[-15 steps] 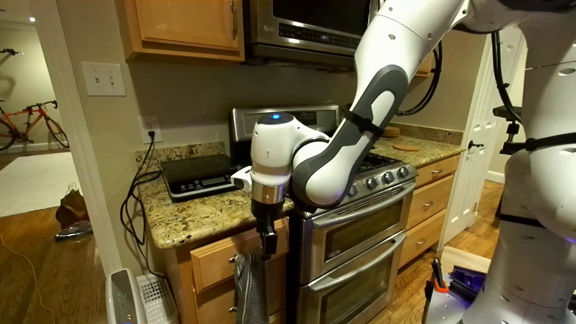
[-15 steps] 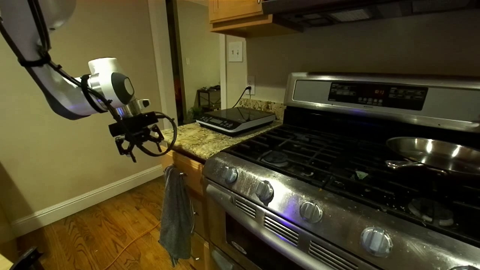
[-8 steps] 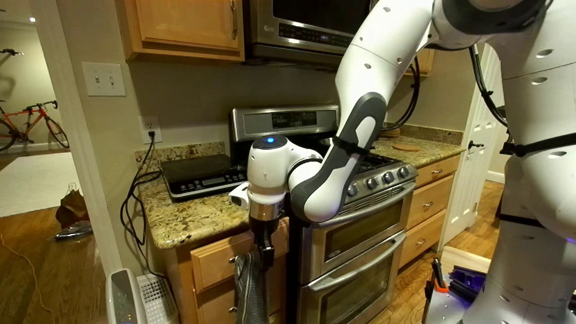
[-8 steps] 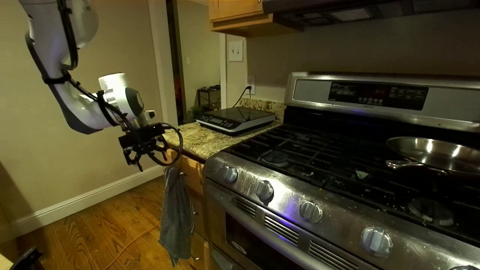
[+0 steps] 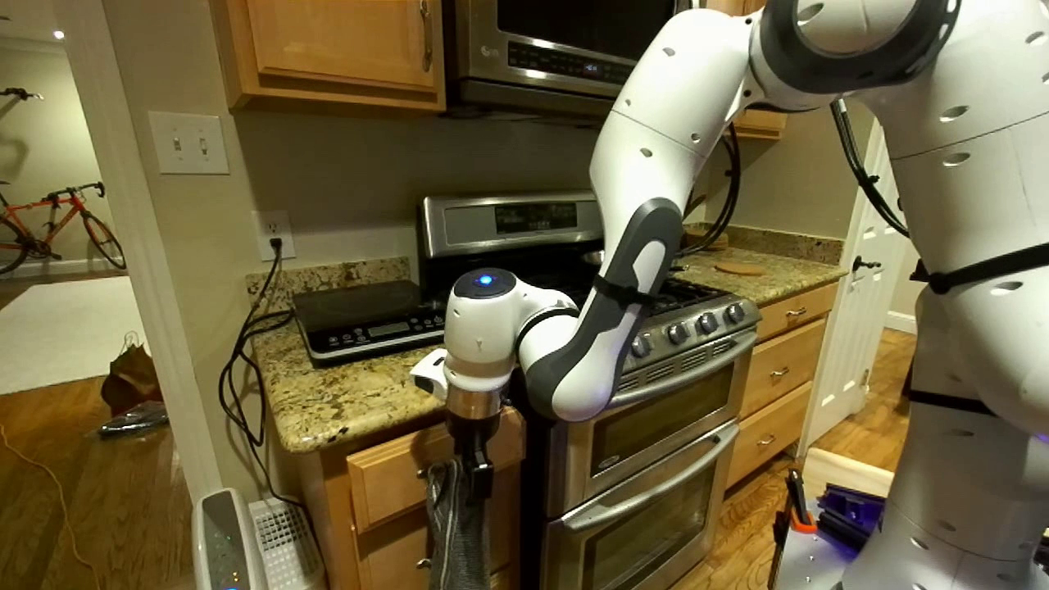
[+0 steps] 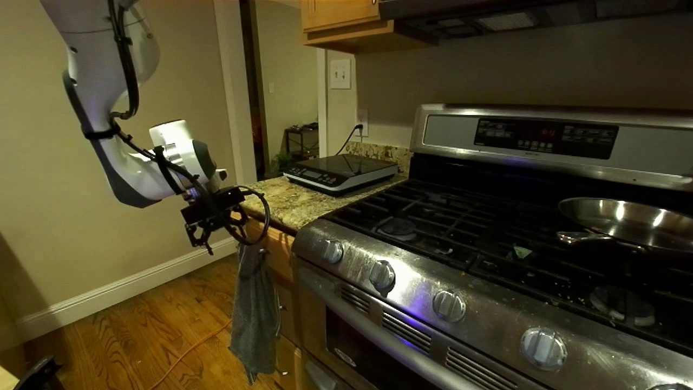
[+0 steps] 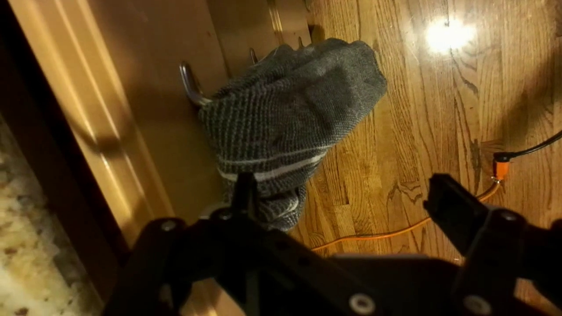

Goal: Open the top drawer.

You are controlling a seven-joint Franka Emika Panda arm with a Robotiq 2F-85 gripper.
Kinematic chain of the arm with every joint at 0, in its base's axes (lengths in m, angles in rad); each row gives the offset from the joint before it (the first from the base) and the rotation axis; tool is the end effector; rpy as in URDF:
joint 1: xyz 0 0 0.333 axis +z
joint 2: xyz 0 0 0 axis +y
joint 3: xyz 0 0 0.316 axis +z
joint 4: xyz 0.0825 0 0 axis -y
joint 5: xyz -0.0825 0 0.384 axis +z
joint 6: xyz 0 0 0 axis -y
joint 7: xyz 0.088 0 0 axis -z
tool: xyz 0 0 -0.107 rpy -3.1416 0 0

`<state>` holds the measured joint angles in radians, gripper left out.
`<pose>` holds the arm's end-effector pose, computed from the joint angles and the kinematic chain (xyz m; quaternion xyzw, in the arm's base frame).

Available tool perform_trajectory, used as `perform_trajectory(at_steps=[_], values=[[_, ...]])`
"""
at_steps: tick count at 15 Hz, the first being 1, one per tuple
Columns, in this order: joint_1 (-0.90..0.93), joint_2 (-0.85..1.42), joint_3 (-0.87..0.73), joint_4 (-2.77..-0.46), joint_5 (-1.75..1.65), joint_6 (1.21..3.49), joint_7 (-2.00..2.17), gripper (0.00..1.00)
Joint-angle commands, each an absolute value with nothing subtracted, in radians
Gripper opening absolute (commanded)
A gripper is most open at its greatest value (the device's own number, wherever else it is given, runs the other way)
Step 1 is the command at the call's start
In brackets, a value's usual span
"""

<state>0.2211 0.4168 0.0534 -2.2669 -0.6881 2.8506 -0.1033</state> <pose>0.5113 0.1801 0.1853 0.8650 0.4819 0.0912 0.1061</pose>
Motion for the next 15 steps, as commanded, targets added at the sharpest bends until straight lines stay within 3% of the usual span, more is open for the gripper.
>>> perform_trajectory(at_steps=[1, 15], values=[[0.223, 0.417, 0.053, -2.265, -0.688, 2.851, -0.103, 1.0], [0.319, 0.504, -0.055, -2.189, -0.891, 2.873, -0.015, 1.0]])
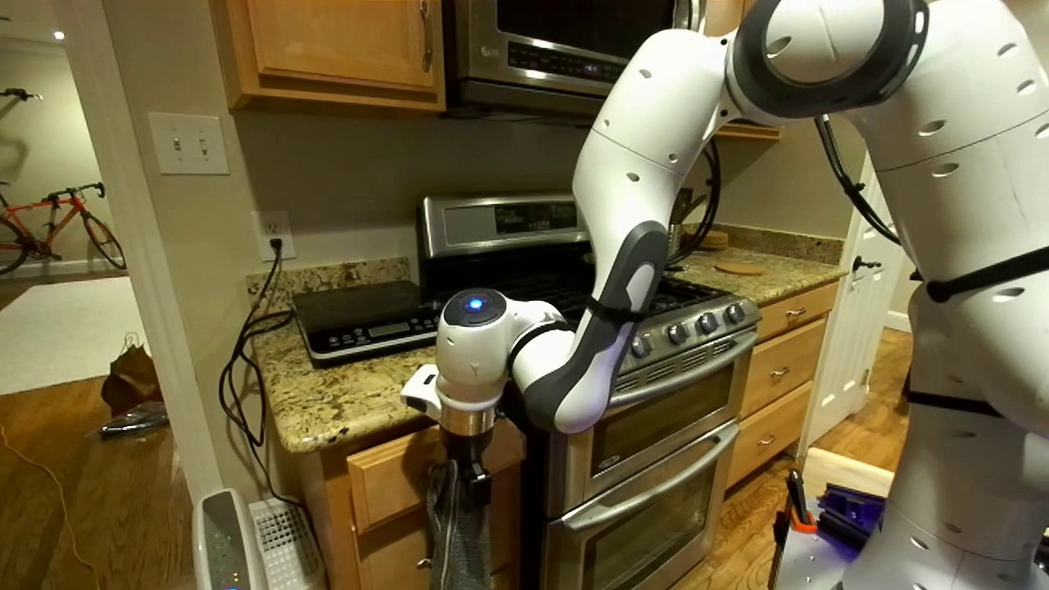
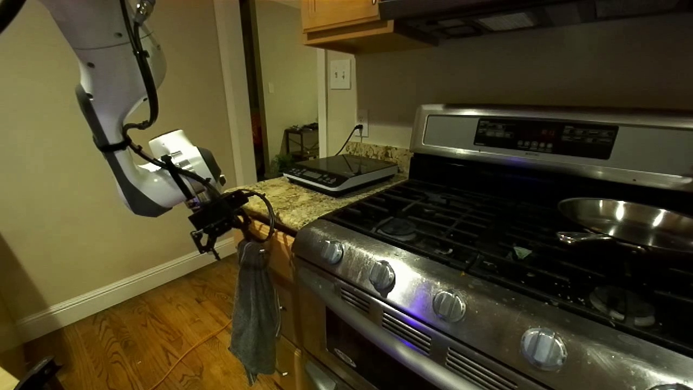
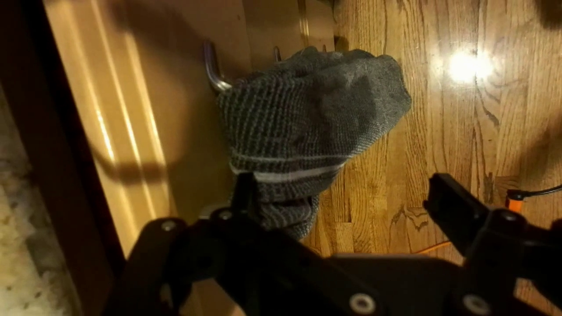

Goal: Open the top drawer.

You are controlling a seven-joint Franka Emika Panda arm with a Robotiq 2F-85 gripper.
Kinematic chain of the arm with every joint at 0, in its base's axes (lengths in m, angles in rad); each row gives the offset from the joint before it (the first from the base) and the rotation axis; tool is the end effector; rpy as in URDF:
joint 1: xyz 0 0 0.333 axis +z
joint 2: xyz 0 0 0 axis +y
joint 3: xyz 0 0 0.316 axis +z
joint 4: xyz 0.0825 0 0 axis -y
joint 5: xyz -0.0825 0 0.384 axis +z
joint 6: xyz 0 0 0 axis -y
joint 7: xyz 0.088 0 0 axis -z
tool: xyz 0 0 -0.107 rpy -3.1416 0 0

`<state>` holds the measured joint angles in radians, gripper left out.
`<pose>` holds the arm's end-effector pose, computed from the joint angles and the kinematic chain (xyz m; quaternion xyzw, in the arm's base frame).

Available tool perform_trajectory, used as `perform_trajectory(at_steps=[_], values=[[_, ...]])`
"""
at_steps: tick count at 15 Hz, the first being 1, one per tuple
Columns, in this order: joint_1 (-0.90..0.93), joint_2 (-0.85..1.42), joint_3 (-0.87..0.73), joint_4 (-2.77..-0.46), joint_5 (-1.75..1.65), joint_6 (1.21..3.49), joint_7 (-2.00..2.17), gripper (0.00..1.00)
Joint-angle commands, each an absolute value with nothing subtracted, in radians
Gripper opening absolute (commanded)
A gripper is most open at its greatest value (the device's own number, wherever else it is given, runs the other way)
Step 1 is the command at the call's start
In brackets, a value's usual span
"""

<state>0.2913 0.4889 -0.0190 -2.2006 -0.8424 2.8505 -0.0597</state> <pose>0.5200 0.1864 0.1642 0.8329 0.5272 0.0877 0.1440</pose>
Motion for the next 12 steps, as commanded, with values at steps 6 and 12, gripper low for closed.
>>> perform_trajectory(at_steps=[6, 12], values=[[0.369, 0.517, -0.122, -2.153, -1.024, 2.88, 0.07, 0.96], [0.353, 0.538, -0.119, -2.142, -1.047, 2.893, 0.093, 0.99]])
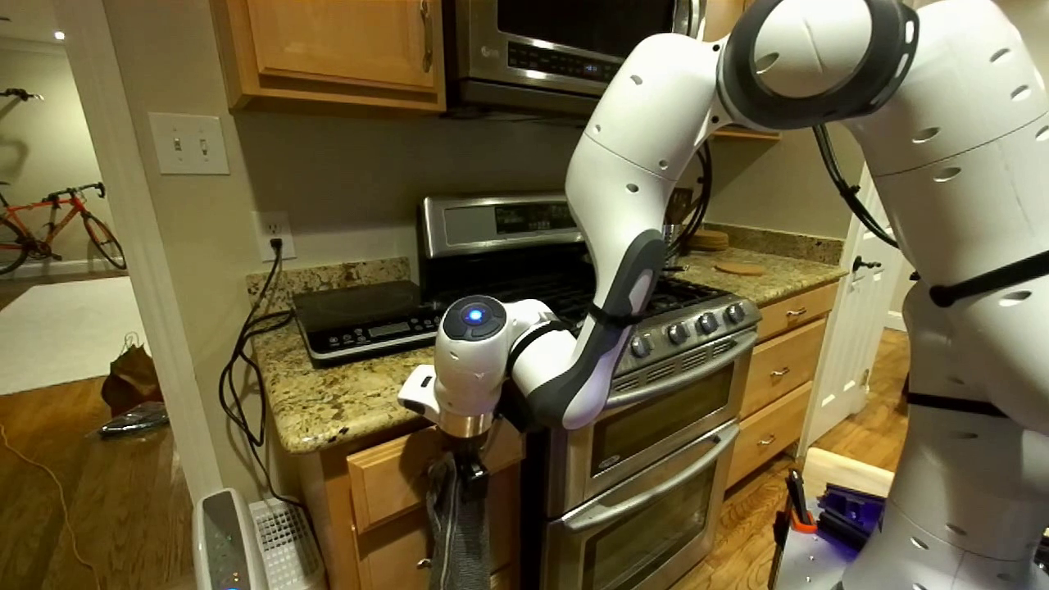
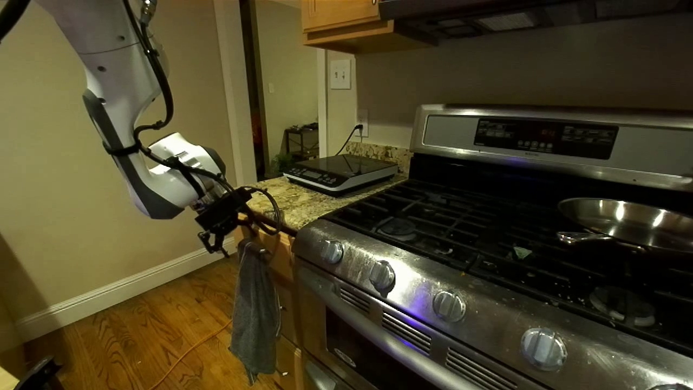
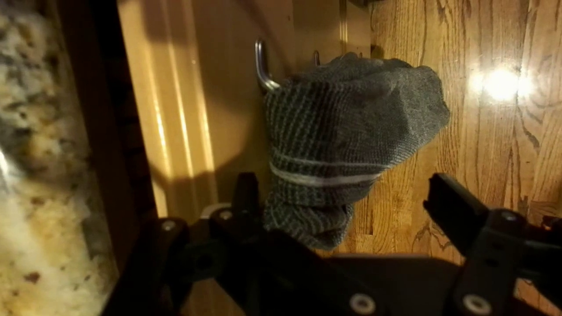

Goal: Open the top drawer.

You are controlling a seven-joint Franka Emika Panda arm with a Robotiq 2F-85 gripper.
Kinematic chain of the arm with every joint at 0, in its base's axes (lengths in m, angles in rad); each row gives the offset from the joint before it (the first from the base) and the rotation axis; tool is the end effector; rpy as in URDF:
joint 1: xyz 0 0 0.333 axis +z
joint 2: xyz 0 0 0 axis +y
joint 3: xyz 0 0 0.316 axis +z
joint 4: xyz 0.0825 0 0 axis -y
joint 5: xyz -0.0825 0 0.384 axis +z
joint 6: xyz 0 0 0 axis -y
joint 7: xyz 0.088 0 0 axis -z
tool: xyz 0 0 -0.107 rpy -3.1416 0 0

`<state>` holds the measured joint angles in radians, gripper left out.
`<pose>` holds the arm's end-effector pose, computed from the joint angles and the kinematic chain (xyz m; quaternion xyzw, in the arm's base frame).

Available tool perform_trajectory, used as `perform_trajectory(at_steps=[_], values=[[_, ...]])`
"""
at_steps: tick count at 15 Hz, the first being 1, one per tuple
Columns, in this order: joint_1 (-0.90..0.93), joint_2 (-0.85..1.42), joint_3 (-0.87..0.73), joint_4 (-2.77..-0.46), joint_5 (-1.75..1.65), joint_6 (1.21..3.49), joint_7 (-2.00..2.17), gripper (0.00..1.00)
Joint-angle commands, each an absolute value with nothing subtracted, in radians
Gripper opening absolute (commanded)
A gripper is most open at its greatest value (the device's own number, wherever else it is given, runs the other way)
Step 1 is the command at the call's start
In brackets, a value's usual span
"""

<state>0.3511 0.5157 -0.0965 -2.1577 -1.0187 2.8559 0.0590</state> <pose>0.5280 0.1839 0.1600 0.8129 0.5423 0.1013 0.1866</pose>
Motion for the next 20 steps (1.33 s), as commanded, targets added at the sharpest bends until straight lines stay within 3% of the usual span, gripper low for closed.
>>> perform_trajectory(at_steps=[1, 5, 6, 8, 14, 20], values=[[0.353, 0.54, -0.12, -2.141, -1.047, 2.894, 0.094, 0.98], [0.348, 0.574, -0.128, -2.119, -1.053, 2.924, 0.094, 0.8], [0.347, 0.586, -0.133, -2.11, -1.052, 2.934, 0.093, 0.63], [0.351, 0.601, -0.144, -2.097, -1.05, 2.949, 0.096, 0.46], [0.361, 0.588, -0.162, -2.092, -1.059, 2.953, 0.103, 0.09], [0.338, 0.595, -0.143, -2.102, -1.02, 2.948, 0.081, 0.1]])
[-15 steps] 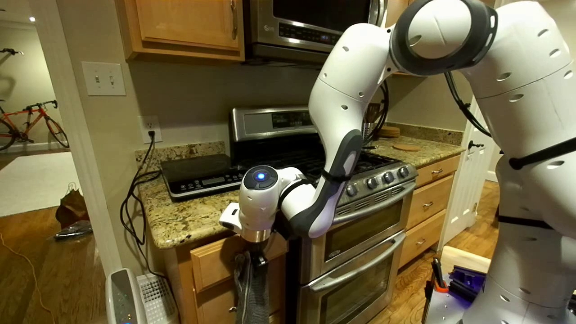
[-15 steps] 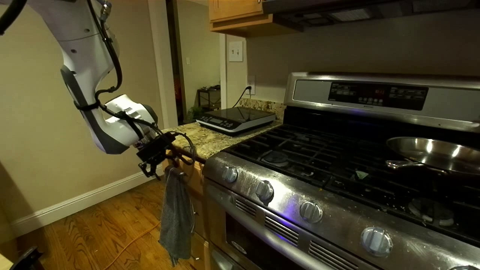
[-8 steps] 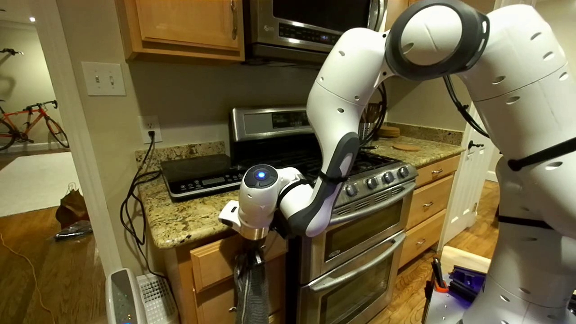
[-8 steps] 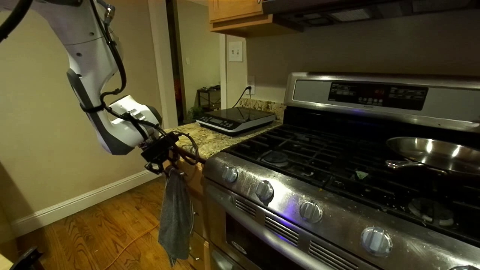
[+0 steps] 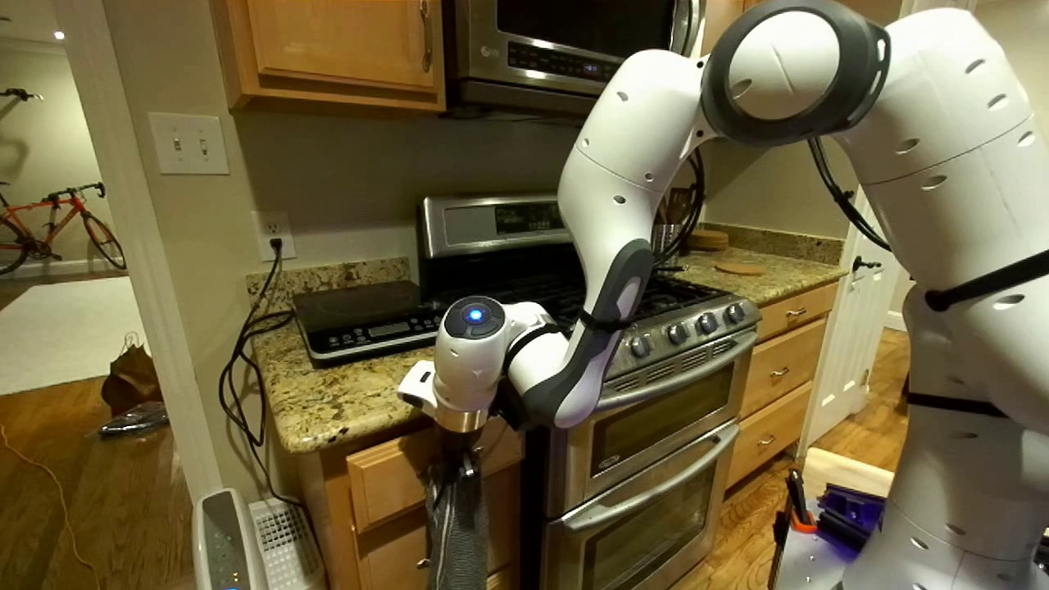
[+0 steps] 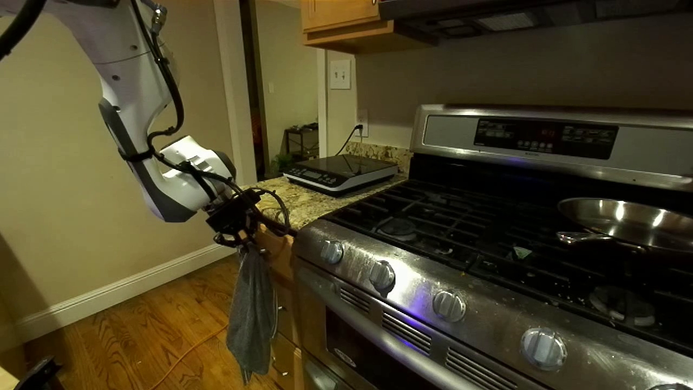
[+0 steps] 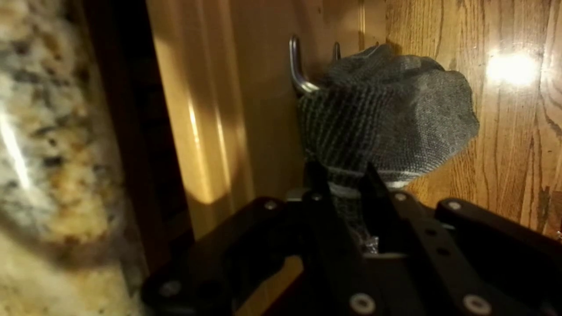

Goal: Open the top drawer.

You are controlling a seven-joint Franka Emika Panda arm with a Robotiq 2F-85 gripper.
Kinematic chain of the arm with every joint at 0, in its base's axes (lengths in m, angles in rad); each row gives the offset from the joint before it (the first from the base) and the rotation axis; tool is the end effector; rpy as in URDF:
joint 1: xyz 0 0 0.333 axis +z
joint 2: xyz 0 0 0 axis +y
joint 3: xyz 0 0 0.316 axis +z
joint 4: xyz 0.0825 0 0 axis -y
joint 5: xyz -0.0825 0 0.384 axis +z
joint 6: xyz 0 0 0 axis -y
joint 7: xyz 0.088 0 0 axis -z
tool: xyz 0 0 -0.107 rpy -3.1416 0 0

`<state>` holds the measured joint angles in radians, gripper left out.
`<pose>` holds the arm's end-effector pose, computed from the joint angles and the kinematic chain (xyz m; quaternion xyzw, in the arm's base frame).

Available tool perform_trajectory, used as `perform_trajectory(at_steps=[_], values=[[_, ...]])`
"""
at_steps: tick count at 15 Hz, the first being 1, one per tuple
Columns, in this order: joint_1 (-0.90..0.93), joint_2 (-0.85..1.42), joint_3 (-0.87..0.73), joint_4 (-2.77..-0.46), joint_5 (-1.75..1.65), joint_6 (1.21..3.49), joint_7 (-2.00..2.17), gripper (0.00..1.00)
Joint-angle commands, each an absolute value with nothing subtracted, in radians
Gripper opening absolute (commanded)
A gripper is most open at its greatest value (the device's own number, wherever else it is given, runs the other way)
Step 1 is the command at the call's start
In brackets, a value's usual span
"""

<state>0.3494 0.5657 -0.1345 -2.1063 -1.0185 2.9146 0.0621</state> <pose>0.5470 0.1722 0.1535 0.8167 0.5343 0.1193 0.1827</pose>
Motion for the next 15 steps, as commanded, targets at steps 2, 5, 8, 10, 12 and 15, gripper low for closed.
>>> perform_trajectory(at_steps=[2, 5, 8, 10, 12, 15], values=[[0.339, 0.595, -0.144, -2.107, -1.02, 2.95, 0.086, 0.1], [0.349, 0.566, -0.135, -2.107, -1.018, 2.915, 0.063, 0.22], [0.349, 0.566, -0.135, -2.107, -1.018, 2.915, 0.064, 0.22], [0.349, 0.566, -0.135, -2.107, -1.018, 2.915, 0.064, 0.22], [0.349, 0.566, -0.135, -2.107, -1.018, 2.915, 0.064, 0.22], [0.358, 0.549, -0.138, -2.13, -1.026, 2.922, 0.079, 0.08]])
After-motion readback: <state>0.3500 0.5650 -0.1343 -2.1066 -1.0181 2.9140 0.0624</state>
